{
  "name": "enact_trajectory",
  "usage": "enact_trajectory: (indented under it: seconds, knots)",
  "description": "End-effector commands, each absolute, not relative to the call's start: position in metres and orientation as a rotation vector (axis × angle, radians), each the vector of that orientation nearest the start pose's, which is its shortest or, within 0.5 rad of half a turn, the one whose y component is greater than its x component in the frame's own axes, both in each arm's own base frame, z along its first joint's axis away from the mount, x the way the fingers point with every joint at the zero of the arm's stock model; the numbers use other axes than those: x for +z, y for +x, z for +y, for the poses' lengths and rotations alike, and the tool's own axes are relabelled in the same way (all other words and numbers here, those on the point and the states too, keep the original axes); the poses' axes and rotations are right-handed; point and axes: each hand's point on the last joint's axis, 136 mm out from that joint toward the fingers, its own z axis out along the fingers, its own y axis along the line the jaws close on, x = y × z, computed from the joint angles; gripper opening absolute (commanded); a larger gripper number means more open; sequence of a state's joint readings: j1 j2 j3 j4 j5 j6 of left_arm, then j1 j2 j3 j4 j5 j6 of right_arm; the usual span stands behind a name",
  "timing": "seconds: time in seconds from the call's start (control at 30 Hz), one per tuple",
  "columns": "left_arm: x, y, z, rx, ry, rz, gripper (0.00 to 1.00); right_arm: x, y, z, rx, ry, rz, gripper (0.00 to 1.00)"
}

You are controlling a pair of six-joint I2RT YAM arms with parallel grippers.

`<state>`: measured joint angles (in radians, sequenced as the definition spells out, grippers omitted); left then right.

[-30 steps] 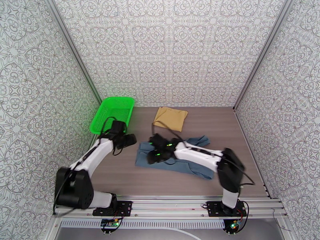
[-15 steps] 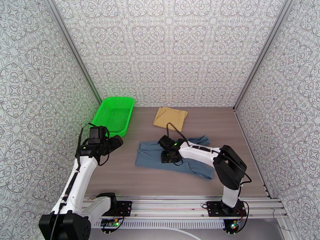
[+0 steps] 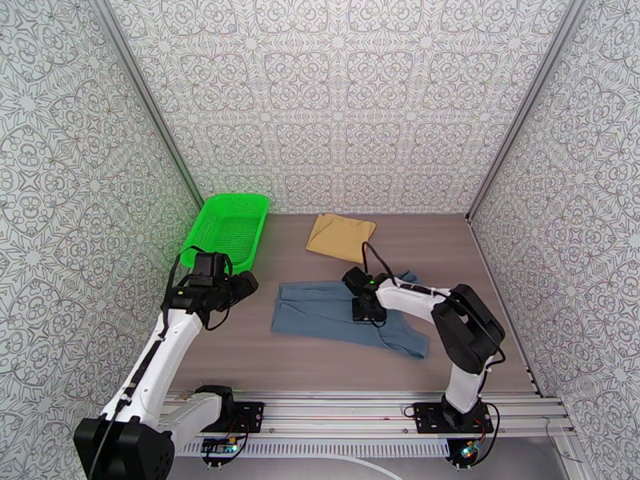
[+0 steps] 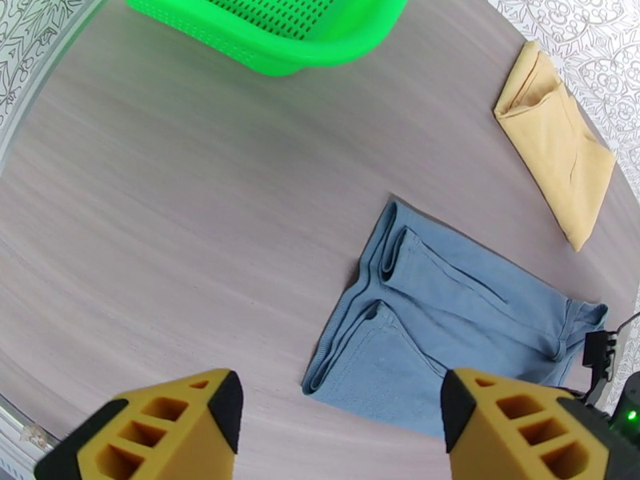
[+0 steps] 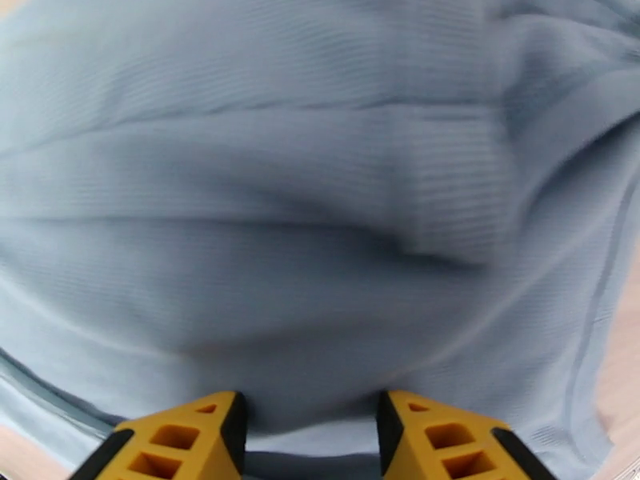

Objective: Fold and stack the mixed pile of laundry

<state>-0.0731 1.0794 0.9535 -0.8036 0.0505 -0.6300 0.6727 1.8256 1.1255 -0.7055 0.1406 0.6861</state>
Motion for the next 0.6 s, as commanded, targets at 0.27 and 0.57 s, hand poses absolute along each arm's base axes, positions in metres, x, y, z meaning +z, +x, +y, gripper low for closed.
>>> enact_trajectory:
  seconds: [0.27,0.57]
  knots:
    - [0.173,0.283,-0.042,-0.367,-0.658,2.478,0.71,0.009,0.309,0.124,-0.187,-0.043,2.946,0.45]
    - [0.15,0.289,-0.078,-0.437,-0.571,2.56,0.72,0.033,0.332,0.106,-0.171,-0.085,2.92,0.43]
